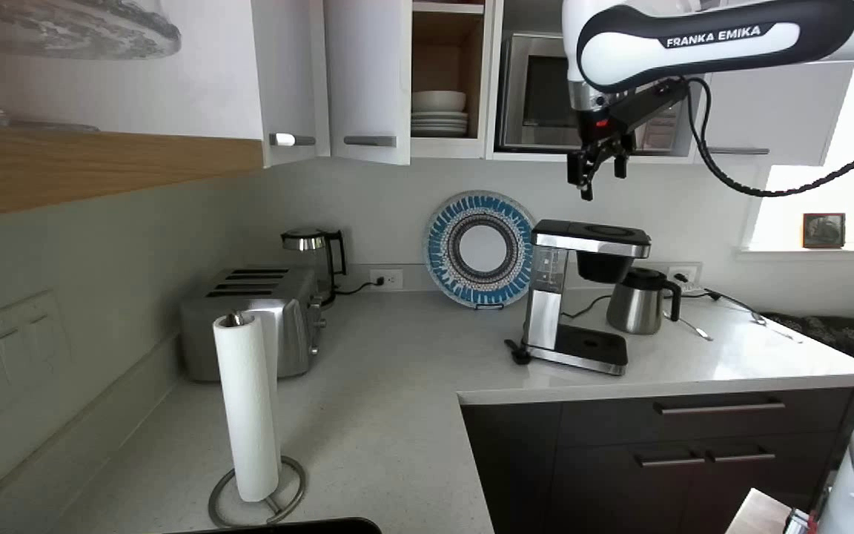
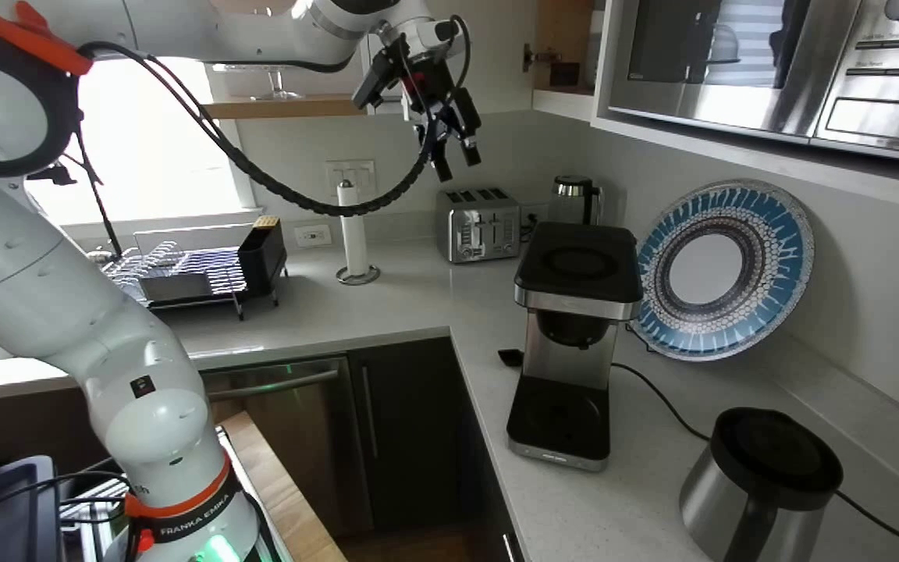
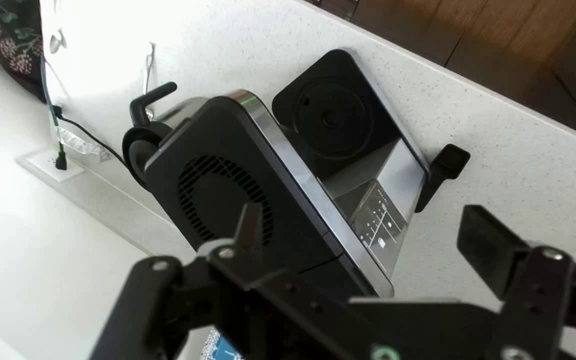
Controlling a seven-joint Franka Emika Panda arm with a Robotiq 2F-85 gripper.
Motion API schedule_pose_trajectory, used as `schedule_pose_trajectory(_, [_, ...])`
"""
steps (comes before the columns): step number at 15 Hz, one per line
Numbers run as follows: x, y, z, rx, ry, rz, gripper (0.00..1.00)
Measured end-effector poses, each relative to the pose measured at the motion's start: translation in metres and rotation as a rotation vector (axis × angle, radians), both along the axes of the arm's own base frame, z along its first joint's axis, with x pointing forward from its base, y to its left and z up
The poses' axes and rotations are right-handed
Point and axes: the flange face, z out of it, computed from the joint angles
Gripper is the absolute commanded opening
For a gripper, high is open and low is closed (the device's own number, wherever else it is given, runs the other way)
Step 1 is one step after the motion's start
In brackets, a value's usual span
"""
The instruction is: Close the lid on the coffeemaker chamber
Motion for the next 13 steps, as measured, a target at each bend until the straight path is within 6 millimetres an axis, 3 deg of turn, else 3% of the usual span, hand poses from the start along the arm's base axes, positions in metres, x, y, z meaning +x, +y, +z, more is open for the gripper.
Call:
schedule_pose_trajectory(5, [-0.042, 0.009, 0.032, -0.006, -0.119, -0.112, 1.00])
schedule_pose_trajectory(8, [-0.062, 0.010, 0.042, 0.000, -0.158, -0.117, 1.00])
schedule_pose_trajectory(13, [-0.073, 0.010, 0.042, 0.000, -0.177, -0.109, 1.00])
